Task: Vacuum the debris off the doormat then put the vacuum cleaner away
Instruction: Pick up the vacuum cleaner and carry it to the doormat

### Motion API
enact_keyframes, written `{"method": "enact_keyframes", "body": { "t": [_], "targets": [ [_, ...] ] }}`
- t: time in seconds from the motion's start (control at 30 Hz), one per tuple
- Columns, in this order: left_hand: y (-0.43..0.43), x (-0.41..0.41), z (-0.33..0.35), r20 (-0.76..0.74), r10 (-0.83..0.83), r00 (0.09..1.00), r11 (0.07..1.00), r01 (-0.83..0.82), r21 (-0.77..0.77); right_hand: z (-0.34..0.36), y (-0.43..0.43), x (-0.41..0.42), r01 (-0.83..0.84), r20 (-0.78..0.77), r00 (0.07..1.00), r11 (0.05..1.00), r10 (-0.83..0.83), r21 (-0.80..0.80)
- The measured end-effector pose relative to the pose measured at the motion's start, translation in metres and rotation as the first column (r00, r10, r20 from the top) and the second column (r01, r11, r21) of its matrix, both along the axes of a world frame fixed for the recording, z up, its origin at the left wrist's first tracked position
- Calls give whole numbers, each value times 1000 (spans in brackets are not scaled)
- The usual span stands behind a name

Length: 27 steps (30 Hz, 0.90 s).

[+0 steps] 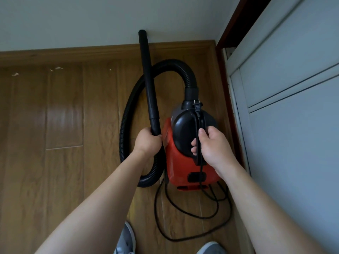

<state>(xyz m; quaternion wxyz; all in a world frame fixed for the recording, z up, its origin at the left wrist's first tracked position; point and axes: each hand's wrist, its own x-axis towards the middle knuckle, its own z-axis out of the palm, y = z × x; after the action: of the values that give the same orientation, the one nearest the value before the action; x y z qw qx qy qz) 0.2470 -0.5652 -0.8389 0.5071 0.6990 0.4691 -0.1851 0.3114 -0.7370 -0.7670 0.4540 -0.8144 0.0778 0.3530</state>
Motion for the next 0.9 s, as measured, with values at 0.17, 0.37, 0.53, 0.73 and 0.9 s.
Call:
{"method": "enact_keyframes", "body": {
  "t": [0.17, 0.37, 0.53, 0.73, 0.9],
  "targets": [
    [1, -5, 16, 18, -23, 1000, 1000, 23, -5, 3, 4, -3, 15, 21, 1000, 999, -14, -30],
    [5, -15, 52, 61, -119, 991, 993, 118, 29, 17, 4, -14, -27, 29, 999, 997, 30, -78],
    [7, -35, 91, 77, -120, 990, 993, 120, 14, 50, 8, -21, -43, 31, 999, 996, 45, -80],
    [12, -57, 161, 114, -74, 991, 997, 75, -1, 112, 8, -39, -46, 20, 999, 995, 48, -86],
    [20, -64, 230, 128, -84, 988, 996, 85, 1, 178, 14, -50, -50, 34, 998, 995, 53, -86]
  ]
}}
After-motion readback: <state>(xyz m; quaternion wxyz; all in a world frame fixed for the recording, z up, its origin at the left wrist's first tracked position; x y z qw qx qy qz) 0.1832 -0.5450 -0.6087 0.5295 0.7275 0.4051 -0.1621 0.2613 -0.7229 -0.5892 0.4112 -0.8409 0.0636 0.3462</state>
